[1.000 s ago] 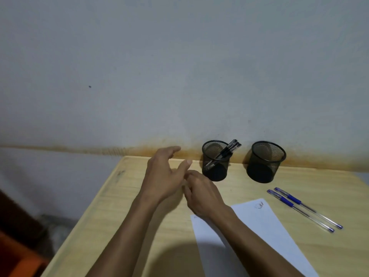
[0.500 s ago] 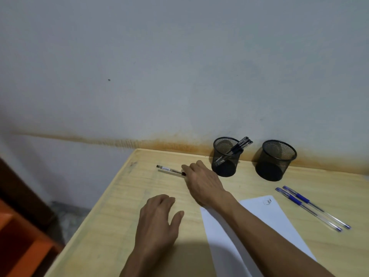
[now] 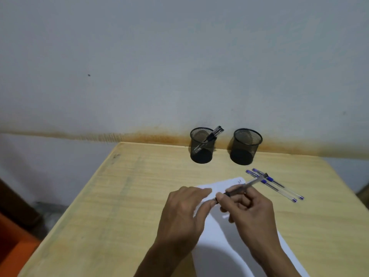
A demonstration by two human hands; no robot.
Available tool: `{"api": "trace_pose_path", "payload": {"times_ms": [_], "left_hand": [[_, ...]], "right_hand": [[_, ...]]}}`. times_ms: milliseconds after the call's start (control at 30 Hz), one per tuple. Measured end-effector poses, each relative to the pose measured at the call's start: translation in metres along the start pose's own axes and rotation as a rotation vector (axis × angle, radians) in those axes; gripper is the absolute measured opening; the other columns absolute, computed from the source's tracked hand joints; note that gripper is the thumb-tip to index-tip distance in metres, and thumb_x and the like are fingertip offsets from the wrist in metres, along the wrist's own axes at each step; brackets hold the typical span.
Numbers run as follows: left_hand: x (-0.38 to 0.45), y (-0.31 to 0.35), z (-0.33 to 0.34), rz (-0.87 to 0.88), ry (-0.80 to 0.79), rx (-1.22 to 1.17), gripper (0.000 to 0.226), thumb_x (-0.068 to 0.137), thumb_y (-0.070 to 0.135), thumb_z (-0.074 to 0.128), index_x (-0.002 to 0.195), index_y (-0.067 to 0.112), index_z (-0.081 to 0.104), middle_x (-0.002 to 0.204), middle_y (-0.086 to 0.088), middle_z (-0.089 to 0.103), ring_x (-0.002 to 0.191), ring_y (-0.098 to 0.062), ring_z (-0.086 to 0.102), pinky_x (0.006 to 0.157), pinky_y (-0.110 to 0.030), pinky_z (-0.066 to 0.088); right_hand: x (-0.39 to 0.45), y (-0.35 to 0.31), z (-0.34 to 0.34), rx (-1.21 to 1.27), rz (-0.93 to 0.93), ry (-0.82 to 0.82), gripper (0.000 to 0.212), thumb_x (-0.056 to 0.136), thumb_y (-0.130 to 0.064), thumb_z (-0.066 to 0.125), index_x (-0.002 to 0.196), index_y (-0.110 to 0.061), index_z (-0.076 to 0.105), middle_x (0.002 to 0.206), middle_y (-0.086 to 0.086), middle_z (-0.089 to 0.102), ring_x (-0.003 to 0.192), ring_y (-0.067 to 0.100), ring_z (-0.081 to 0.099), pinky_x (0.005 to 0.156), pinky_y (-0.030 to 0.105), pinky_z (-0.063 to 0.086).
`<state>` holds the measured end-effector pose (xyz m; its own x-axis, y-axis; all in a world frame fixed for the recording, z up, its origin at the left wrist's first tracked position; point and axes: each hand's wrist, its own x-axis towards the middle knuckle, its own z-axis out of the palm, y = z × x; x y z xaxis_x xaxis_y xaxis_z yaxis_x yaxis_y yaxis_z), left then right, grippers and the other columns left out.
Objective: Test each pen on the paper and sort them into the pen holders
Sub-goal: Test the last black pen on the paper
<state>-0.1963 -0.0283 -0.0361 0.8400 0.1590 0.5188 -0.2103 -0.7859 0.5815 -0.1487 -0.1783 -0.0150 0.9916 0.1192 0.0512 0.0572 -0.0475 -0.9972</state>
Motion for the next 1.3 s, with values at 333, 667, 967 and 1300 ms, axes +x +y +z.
{"api": "trace_pose_path", "payload": {"times_ms": [333, 667, 967, 1300], "left_hand": [[-0.02, 0.012, 0.015, 0.027, -0.089, 0.044, 0.013, 0.092, 0.032, 0.057, 0.093, 0.025, 0.068, 0.088, 0.013, 0.066, 0.082, -0.006, 0.057, 0.072, -0.035, 0.048], [-0.021, -0.012, -0.013, -0.023, 0.109, 0.186, 0.007, 0.084, 0.015, 0.065, 0.082, 0.014, 0.072, 0.078, 0.002, 0.067, 0.073, -0.019, 0.061, 0.069, -0.033, 0.047], [0.025, -0.074, -0.026, -0.325, 0.05, 0.195, 0.013, 0.091, 0.016, 0.06, 0.086, 0.012, 0.072, 0.085, -0.005, 0.068, 0.081, -0.025, 0.062, 0.073, -0.041, 0.052], [0.082, -0.12, 0.012, -0.313, -0.22, 0.307, 0.019, 0.094, 0.022, 0.06, 0.101, 0.018, 0.077, 0.094, -0.002, 0.076, 0.091, -0.027, 0.065, 0.081, -0.042, 0.053]], "right_hand": [[-0.016, 0.012, -0.02, 0.038, 0.101, 0.006, 0.018, 0.093, -0.03, 0.071, 0.085, -0.014, 0.075, 0.075, 0.007, 0.075, 0.06, 0.007, 0.061, 0.052, 0.02, 0.05], [0.034, 0.009, -0.034, 0.388, 0.172, 0.222, 0.018, 0.096, -0.018, 0.069, 0.082, -0.006, 0.068, 0.053, -0.001, 0.059, 0.046, 0.009, 0.046, 0.042, 0.019, 0.039], [0.05, 0.014, -0.017, 0.299, 0.143, 0.076, 0.014, 0.104, -0.019, 0.056, 0.094, -0.009, 0.059, 0.085, 0.017, 0.076, 0.063, 0.017, 0.074, 0.05, 0.024, 0.057], [0.035, 0.03, -0.011, 0.048, 0.146, 0.083, 0.015, 0.092, -0.002, 0.07, 0.1, 0.005, 0.06, 0.083, 0.015, 0.077, 0.072, 0.016, 0.078, 0.056, 0.027, 0.062]]}}
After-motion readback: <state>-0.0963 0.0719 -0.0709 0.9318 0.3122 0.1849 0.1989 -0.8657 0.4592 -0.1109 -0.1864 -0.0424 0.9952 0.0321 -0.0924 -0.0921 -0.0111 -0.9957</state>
